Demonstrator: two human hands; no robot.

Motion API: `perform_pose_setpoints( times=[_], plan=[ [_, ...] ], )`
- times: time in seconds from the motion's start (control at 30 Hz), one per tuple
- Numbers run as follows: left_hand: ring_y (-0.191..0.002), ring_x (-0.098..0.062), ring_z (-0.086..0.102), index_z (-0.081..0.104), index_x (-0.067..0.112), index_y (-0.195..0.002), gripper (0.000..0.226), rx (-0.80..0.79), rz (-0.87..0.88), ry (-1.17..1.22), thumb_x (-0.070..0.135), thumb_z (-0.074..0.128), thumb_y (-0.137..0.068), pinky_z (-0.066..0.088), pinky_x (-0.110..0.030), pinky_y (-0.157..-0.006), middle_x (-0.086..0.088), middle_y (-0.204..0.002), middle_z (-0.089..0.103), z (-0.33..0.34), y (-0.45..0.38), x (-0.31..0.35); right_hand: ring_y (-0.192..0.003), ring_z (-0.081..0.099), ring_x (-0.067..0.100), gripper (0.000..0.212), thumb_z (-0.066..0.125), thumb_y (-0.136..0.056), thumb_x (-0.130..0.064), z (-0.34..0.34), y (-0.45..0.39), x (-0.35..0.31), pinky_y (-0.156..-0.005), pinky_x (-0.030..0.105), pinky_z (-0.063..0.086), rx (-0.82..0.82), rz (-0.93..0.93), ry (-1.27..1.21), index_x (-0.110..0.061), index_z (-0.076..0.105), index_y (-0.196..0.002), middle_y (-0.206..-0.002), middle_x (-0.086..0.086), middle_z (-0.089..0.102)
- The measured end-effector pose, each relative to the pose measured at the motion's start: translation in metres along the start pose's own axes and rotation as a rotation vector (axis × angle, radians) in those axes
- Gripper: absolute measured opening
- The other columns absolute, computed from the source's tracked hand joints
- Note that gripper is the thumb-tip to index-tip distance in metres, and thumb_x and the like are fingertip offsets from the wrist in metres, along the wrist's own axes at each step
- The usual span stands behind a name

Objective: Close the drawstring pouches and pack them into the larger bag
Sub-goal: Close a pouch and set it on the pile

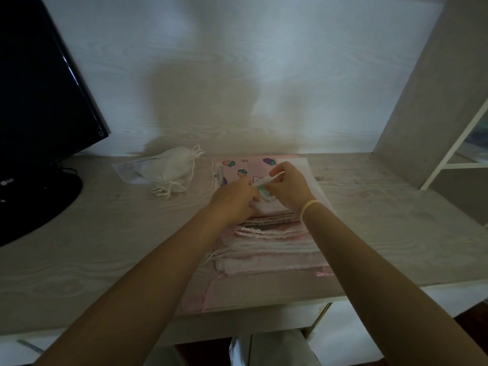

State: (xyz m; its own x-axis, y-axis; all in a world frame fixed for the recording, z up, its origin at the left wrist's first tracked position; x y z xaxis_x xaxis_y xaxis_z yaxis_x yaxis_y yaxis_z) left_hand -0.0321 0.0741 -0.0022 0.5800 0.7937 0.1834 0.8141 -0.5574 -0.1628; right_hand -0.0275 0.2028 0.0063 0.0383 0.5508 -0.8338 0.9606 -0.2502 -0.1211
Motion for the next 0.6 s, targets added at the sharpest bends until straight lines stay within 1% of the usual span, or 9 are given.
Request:
perform_pose_setpoints(
  times=[0.07, 0.13, 0.2, 0.3, 0.33, 0.4, 0.47, 0.53, 0.6],
  plan=[
    [-0.081, -0.021, 0.055, 0.065, 0.018, -0.084, 0.012, 0.074, -0.049, 0.114, 0.028, 0.062, -0.089, 0.043, -0.03, -0.064, -0.002, -0.097, 0.054, -0.009, -0.005, -0.007, -0.07, 0.055, 0.013, 0.009, 0.058, -0.091, -0.013, -0.009, -0.001, -0.008, -0.053, 0.018, 0.042, 0.05, -0.057, 0.085, -0.018, 0.057, -0.099, -0.086, 0.0, 0.06],
    [-0.068, -0.017, 0.053, 0.055, 0.021, -0.066, 0.027, 0.167, -0.2, 0.348, 0.029, 0.064, -0.089, 0.041, -0.027, -0.057, 0.0, -0.078, 0.056, -0.019, -0.008, -0.028, -0.065, 0.056, 0.015, 0.012, 0.053, -0.093, -0.02, -0.013, -0.003, -0.018, -0.051, 0.02, 0.043, 0.078, -0.104, 0.132, -0.02, 0.058, -0.104, -0.083, 0.0, 0.061],
    [-0.068, -0.018, 0.06, 0.061, 0.02, -0.074, 0.02, 0.259, -0.377, 0.639, 0.032, 0.065, -0.09, 0.052, -0.031, -0.062, 0.001, -0.076, 0.062, -0.025, -0.008, -0.055, -0.063, 0.063, 0.02, 0.03, 0.051, -0.092, -0.023, -0.005, -0.006, -0.028, -0.054, 0.03, 0.054, 0.04, -0.113, 0.127, -0.022, 0.051, -0.123, -0.082, 0.006, 0.065],
    [-0.065, -0.024, 0.07, 0.067, 0.013, -0.089, 0.016, 0.397, -0.554, 0.951, 0.028, 0.063, -0.093, 0.061, -0.042, -0.067, -0.006, -0.079, 0.07, -0.032, 0.003, -0.092, -0.066, 0.067, 0.029, 0.071, 0.054, -0.09, -0.021, 0.026, -0.016, -0.054, -0.06, 0.041, 0.06, -0.037, -0.159, 0.077, -0.037, 0.015, -0.147, -0.097, 0.017, 0.068],
    [-0.063, -0.022, 0.07, 0.066, 0.01, -0.089, 0.017, 0.445, -0.58, 1.023, 0.026, 0.061, -0.094, 0.062, -0.041, -0.065, -0.007, -0.077, 0.07, -0.035, 0.006, -0.101, -0.068, 0.067, 0.028, 0.081, 0.055, -0.09, -0.019, 0.037, -0.019, -0.065, -0.062, 0.039, 0.06, -0.055, -0.2, 0.059, -0.042, 0.004, -0.149, -0.111, 0.017, 0.066],
    [-0.055, -0.016, 0.068, 0.061, 0.004, -0.086, 0.016, 0.543, -0.643, 1.185, 0.016, 0.058, -0.095, 0.061, -0.034, -0.059, -0.007, -0.069, 0.067, -0.041, 0.013, -0.12, -0.086, 0.064, 0.024, 0.09, 0.056, -0.091, -0.014, 0.058, -0.023, -0.089, -0.063, 0.023, 0.058, -0.09, -0.29, 0.034, -0.043, -0.006, -0.15, -0.139, 0.009, 0.049],
    [-0.05, -0.016, 0.067, 0.061, 0.0, -0.084, 0.012, 0.638, -0.741, 1.316, 0.007, 0.054, -0.093, 0.061, -0.035, -0.06, -0.011, -0.067, 0.066, -0.043, 0.023, -0.149, -0.107, 0.057, 0.025, 0.084, 0.055, -0.092, -0.01, 0.089, -0.027, -0.112, -0.067, 0.012, 0.051, -0.175, -0.331, 0.031, -0.032, 0.001, -0.153, -0.146, 0.007, 0.04],
    [-0.056, -0.022, 0.07, 0.064, 0.0, -0.089, 0.011, 0.68, -0.831, 1.338, 0.004, 0.054, -0.09, 0.062, -0.041, -0.065, -0.016, -0.076, 0.07, -0.042, 0.032, -0.177, -0.12, 0.05, 0.027, 0.072, 0.055, -0.093, -0.016, 0.122, -0.032, -0.121, -0.088, 0.025, 0.048, -0.257, -0.344, 0.108, -0.026, 0.016, -0.152, -0.144, 0.009, 0.043],
    [-0.061, -0.027, 0.072, 0.066, -0.001, -0.098, 0.015, 0.656, -0.873, 1.302, 0.003, 0.057, -0.087, 0.061, -0.04, -0.062, -0.019, -0.09, 0.072, -0.041, 0.04, -0.199, -0.126, 0.047, 0.03, 0.066, 0.054, -0.091, -0.023, 0.154, -0.036, -0.12, -0.1, 0.041, 0.046, -0.337, -0.338, 0.232, -0.027, 0.024, -0.149, -0.143, 0.01, 0.044]
  ],
)
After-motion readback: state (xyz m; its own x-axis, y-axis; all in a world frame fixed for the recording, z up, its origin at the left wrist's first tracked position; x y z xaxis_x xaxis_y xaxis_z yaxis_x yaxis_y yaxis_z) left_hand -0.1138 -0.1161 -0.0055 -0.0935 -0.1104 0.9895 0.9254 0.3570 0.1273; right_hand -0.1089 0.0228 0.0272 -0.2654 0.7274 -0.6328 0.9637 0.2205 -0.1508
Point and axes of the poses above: each hand's wrist, its own y-axis away from the middle knuckle, its own z-axis out of the palm, x = y × z, the point moved 8 cm from there along -y, towards the middle knuckle
